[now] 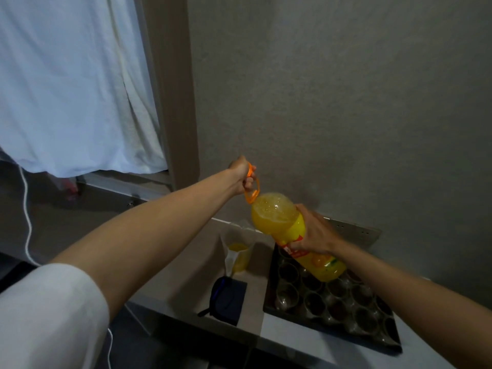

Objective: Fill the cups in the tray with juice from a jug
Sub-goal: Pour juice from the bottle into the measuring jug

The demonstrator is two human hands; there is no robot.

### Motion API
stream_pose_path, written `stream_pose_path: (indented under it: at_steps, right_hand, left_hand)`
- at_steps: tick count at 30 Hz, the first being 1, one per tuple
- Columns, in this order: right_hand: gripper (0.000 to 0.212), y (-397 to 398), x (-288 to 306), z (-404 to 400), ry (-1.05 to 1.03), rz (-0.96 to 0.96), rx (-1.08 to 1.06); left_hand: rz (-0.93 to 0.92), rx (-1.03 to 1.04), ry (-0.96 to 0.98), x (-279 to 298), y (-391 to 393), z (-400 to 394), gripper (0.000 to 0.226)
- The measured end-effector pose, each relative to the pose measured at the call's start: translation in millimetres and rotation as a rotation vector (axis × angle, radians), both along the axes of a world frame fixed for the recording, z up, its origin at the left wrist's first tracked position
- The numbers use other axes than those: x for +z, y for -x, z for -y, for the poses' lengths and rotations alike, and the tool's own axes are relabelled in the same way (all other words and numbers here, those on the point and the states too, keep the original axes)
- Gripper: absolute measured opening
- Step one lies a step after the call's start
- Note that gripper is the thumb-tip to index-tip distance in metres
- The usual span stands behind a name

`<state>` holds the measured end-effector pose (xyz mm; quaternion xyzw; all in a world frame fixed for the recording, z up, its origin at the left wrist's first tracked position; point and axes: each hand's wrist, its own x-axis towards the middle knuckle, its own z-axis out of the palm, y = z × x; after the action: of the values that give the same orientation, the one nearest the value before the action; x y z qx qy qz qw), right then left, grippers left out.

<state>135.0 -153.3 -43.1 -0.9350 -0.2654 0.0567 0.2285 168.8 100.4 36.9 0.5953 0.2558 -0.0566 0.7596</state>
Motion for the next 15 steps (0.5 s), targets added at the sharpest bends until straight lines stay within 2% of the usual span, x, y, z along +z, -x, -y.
stream_pose_path:
  at_steps: [11,15]
  right_hand:
    - [0.108,2,1,0,0.137,-0.039,-0.013]
    - [0.109,1,0,-2,0.186,-0.064,-0.012]
  left_hand:
    - [-0.026,-0.009,0.000,-25,-3,0,0.051]
    - [-0.030,-0.007,-0.018,-36,-4,-3,0.046]
